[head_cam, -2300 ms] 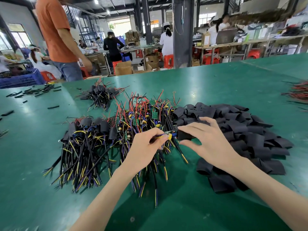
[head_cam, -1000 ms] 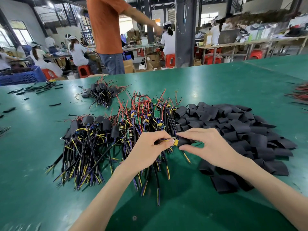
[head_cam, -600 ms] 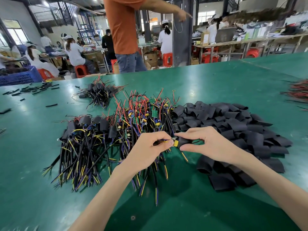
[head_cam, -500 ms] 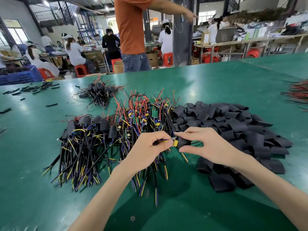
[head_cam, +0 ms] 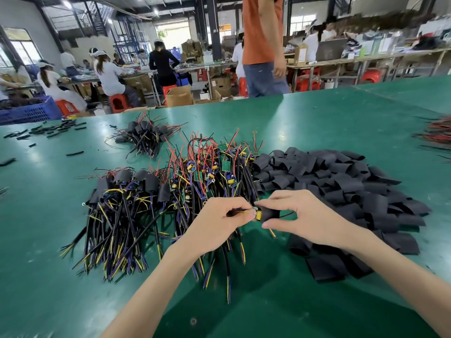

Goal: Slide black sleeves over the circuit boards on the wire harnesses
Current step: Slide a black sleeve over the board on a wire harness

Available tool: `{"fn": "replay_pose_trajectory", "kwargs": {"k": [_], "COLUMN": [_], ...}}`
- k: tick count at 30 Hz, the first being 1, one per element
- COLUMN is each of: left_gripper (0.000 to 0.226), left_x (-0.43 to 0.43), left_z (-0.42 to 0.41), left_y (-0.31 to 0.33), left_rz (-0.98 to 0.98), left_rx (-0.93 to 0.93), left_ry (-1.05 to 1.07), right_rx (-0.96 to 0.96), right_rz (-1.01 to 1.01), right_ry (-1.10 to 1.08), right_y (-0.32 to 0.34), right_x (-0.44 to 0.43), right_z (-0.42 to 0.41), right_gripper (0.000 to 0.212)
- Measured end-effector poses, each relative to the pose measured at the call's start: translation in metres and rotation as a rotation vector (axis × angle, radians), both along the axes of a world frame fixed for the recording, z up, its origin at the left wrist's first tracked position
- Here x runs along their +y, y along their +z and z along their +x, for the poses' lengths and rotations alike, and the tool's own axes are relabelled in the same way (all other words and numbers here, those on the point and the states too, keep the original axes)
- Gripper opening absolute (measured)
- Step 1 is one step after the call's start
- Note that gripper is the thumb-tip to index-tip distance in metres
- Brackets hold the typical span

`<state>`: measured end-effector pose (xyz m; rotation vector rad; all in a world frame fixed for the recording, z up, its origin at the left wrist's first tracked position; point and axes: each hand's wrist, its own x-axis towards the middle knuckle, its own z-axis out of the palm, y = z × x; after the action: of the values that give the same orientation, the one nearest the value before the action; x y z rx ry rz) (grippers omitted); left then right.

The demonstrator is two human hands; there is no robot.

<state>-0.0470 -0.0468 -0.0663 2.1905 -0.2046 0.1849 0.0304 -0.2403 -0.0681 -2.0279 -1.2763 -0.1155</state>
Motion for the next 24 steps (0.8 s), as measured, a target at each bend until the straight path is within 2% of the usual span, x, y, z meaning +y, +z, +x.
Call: {"fn": "replay_pose_trajectory", "kwargs": {"k": [5,9,15,24], "left_gripper": [0.019,0.024,0.015,0.019], "left_x": [0.003,0.002,0.001,0.002], "left_z": [0.0,0.001,0.005,0.005], "left_y": [-0.002,-0.007,-0.013,-0.008], "left_rz": [0.062,0.129,0.148,0.151], "left_rx": [0.011,0.039,0.07,-0.073], "left_ry": [0.045,0.073,0.059,0.05], "right_rx": [-0.203,-0.222,-0.254,-0.263], "right_rz": [-0.032,-0.037,-0.08,-0.026], "right_ry": [-0.034,-0.04,-0.006,-0.045], "right_y": [-0.004,-0.005,-0.008,-0.004], "right_x": [0.007,0.008,0.011,0.01], "right_z": [-0.009,-0.011,-0.012,-0.011], "right_gripper": [0.039,0.036,0.034,0.037]}}
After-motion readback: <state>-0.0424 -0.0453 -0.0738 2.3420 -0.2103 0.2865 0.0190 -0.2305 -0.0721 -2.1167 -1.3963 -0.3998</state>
